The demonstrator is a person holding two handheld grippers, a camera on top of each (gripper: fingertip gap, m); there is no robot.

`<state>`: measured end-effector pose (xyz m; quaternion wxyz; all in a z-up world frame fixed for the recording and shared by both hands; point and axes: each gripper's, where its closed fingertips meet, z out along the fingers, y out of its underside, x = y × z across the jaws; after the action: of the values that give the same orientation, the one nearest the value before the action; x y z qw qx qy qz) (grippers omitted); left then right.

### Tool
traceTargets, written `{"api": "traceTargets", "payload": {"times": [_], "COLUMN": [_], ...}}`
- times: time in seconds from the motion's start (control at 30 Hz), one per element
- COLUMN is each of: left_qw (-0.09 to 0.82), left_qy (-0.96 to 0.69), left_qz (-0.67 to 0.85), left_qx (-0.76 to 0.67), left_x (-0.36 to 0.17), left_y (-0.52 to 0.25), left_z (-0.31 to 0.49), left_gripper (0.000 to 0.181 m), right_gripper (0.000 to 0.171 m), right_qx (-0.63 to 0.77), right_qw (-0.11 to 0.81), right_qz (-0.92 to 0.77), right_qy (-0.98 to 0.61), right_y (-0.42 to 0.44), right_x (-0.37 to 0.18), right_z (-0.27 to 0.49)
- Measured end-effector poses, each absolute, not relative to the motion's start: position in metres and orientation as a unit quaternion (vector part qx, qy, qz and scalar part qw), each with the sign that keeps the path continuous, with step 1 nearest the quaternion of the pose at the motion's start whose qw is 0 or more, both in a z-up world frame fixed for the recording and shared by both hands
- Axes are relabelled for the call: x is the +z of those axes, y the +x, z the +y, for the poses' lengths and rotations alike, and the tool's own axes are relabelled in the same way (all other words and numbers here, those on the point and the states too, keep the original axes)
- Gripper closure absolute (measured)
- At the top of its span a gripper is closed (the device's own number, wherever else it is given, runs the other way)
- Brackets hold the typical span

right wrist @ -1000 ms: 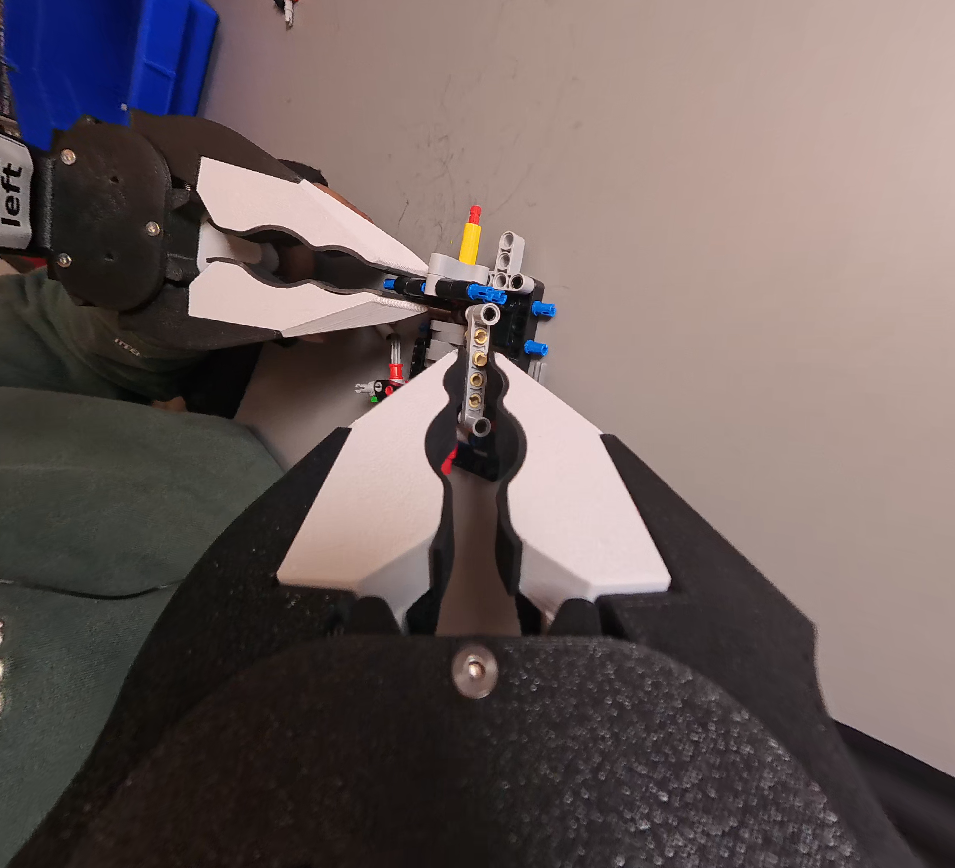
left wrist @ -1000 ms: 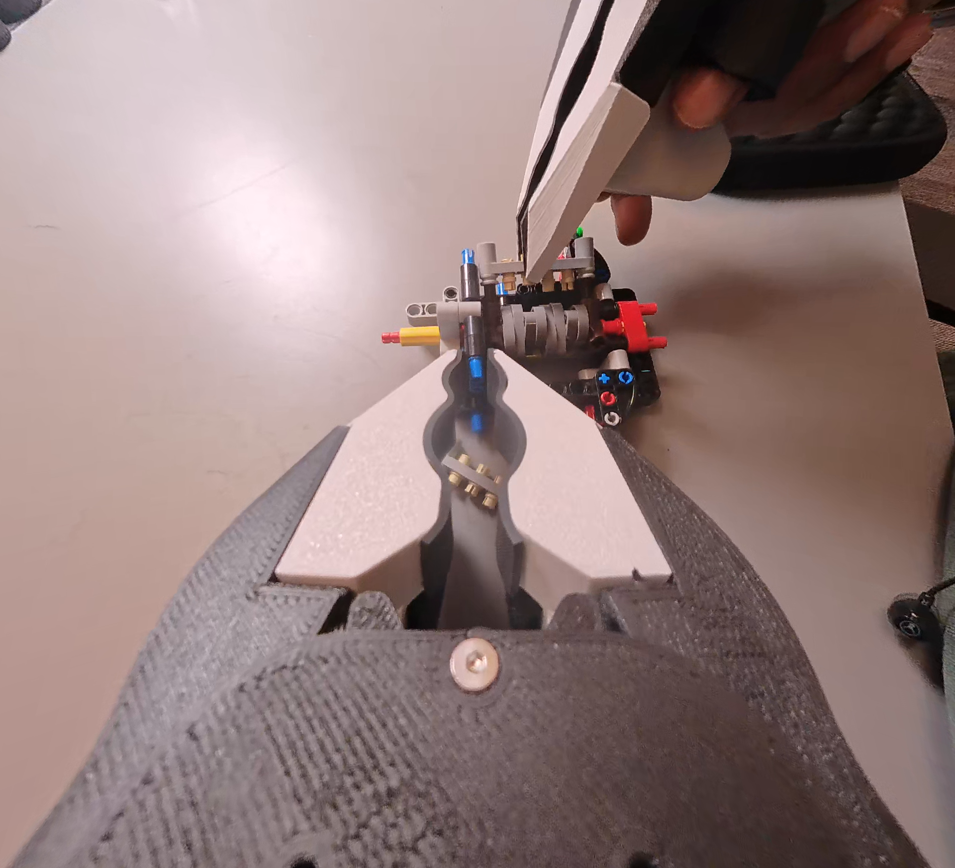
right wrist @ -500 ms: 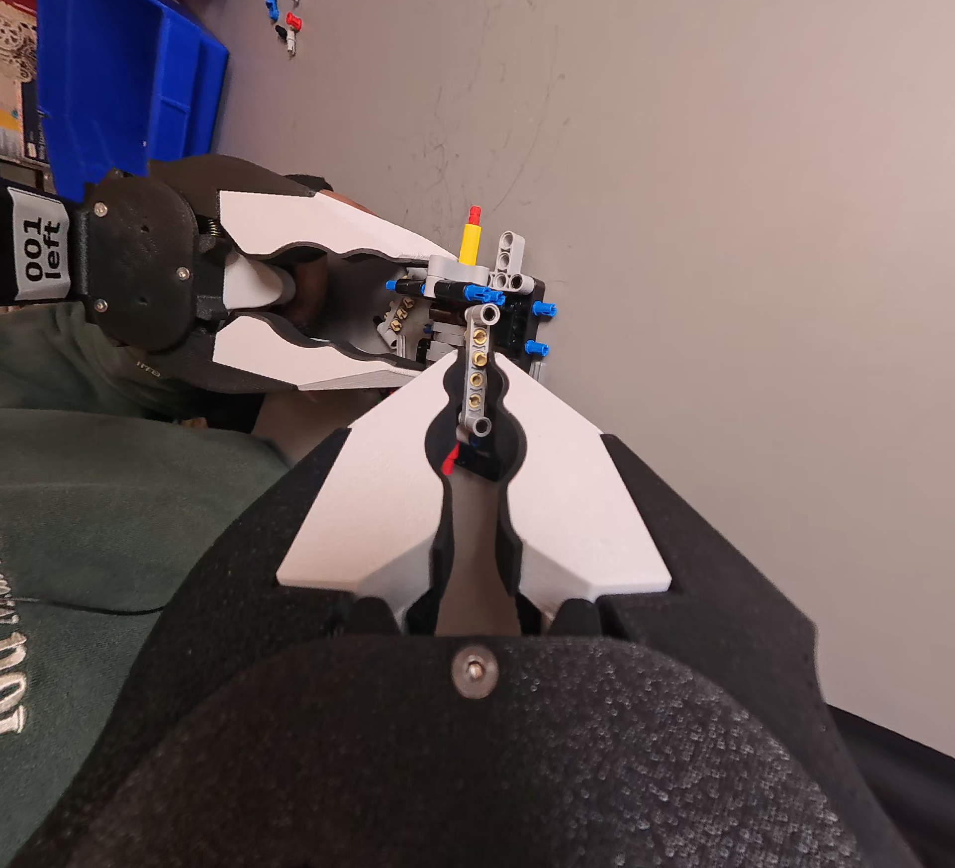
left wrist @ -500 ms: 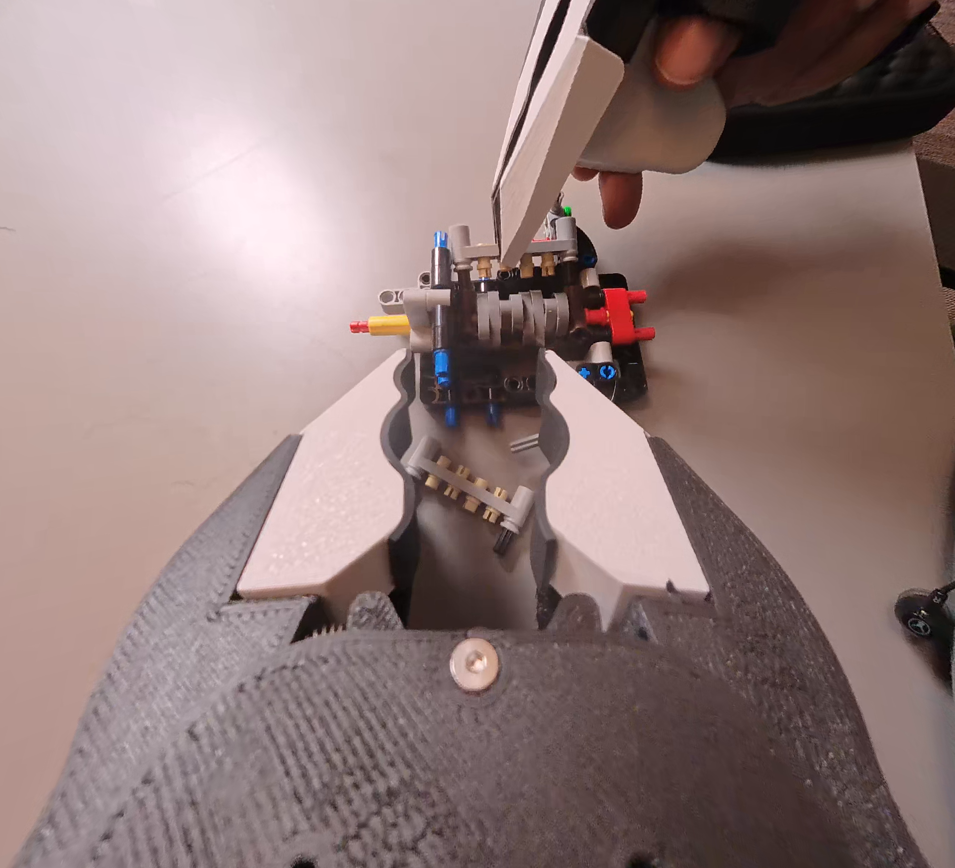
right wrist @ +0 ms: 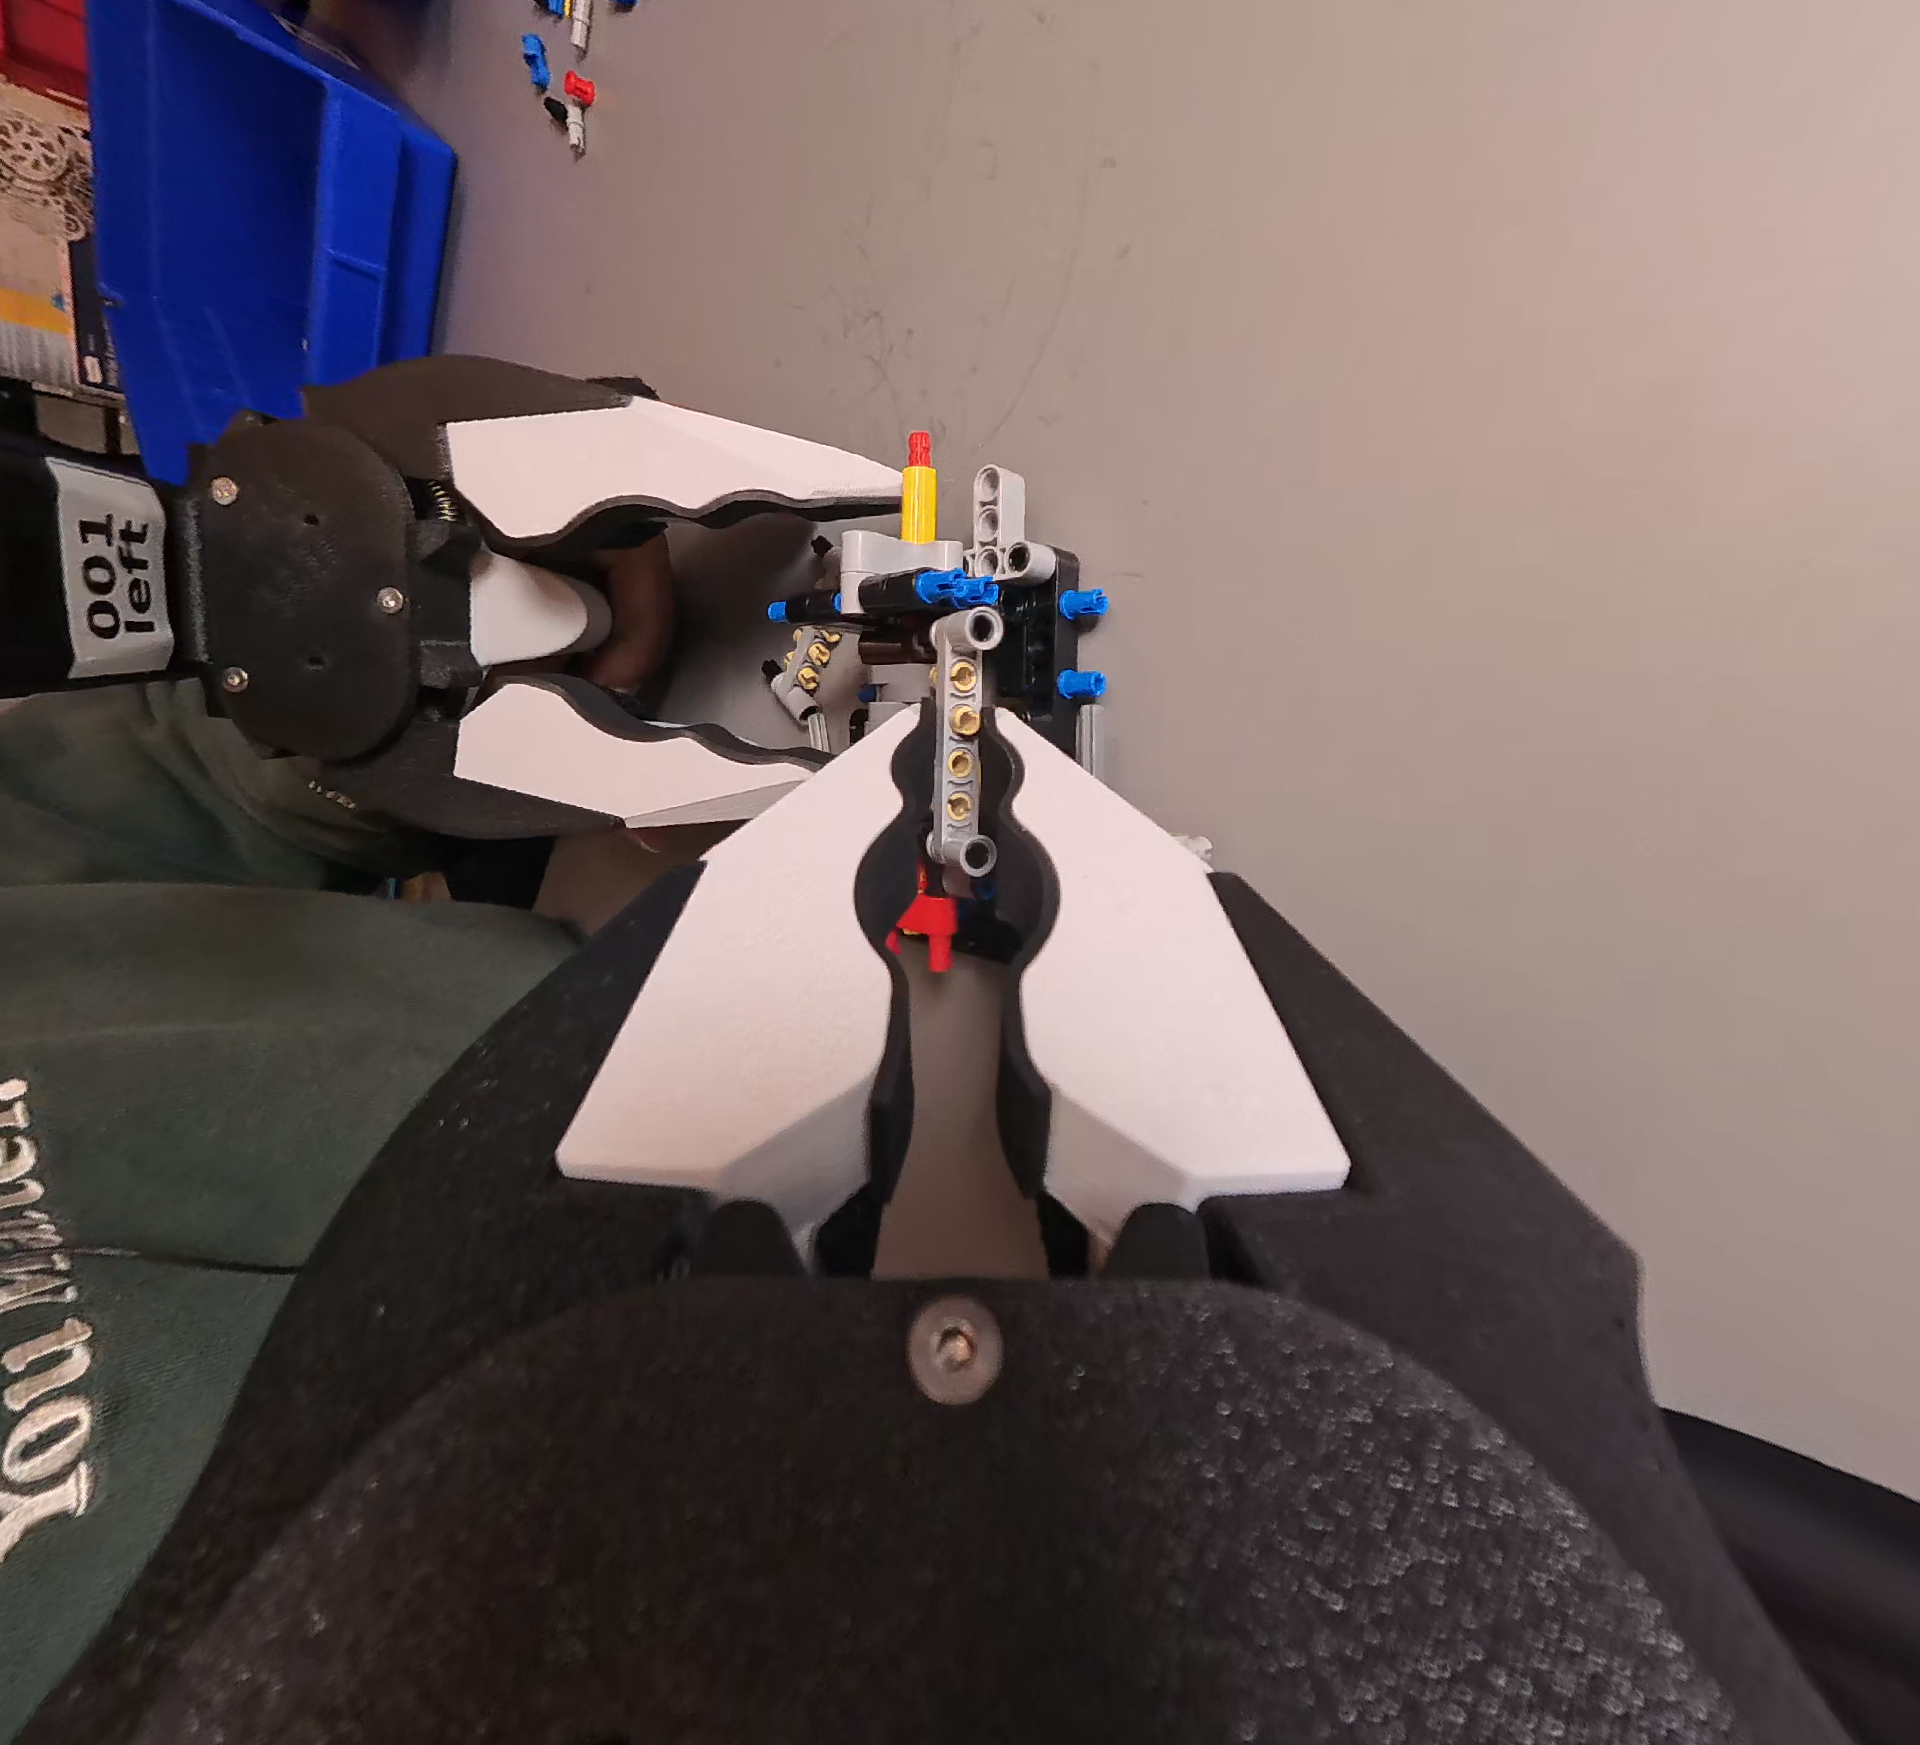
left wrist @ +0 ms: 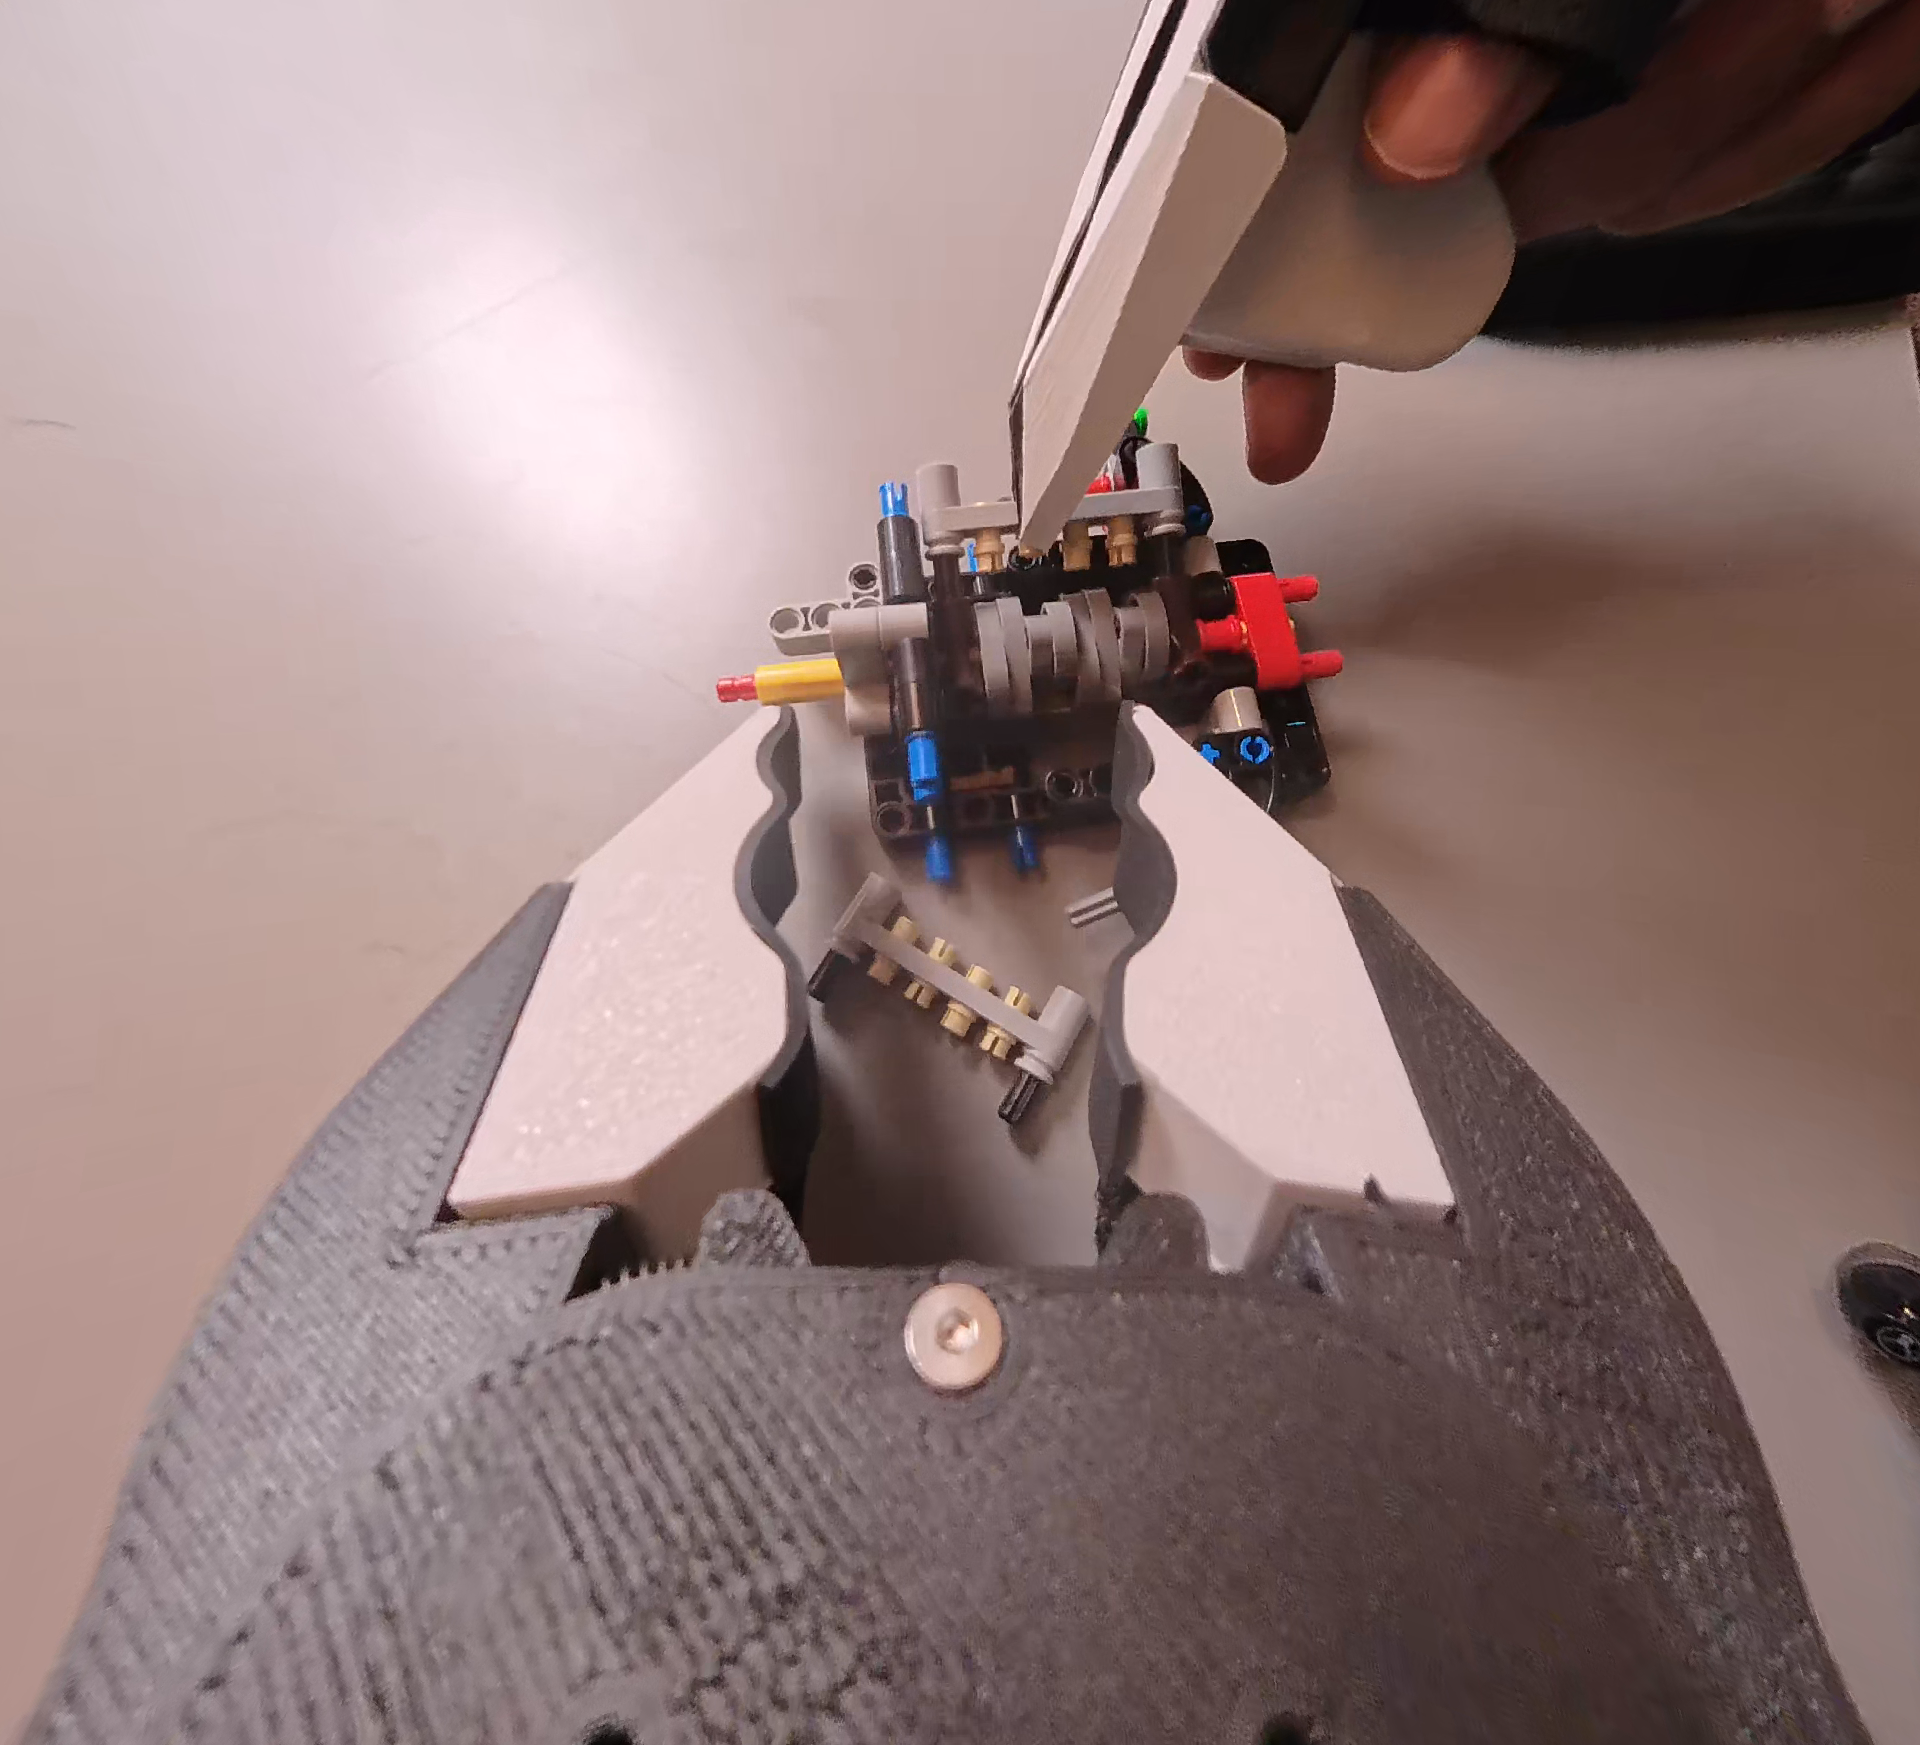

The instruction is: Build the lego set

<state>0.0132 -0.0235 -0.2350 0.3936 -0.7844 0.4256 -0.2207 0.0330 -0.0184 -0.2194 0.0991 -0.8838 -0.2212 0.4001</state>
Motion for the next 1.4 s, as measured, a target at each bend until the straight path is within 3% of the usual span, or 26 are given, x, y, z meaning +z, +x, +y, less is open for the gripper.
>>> {"api": "traceTargets", "payload": {"times": [0.37,0.93,1.4], "left_qw": [0.387,0.377,0.377], "left_qy": [-0.783,-0.786,-0.785], "left_qz": [0.43,0.428,0.429], "left_qx": [-0.23,-0.24,-0.242], "left_x": [-0.236,-0.2373,-0.2373], "left_y": [0.0164,0.017,0.0169], "left_z": [-0.0275,-0.0283,-0.0281], "left_gripper": [0.132,0.132,0.131], "right_gripper": [0.166,0.165,0.165], "right_qx": [0.362,0.339,0.459], "right_qw": [0.11,0.099,0.052], "right_qz": [-0.27,-0.32,-0.29], "right_qy": [-0.885,-0.879,-0.838], "right_y": [0.0321,0.0313,0.0293], "right_x": [-0.219,-0.2216,-0.216], "right_z": [-0.02,-0.0208,-0.0225]}}
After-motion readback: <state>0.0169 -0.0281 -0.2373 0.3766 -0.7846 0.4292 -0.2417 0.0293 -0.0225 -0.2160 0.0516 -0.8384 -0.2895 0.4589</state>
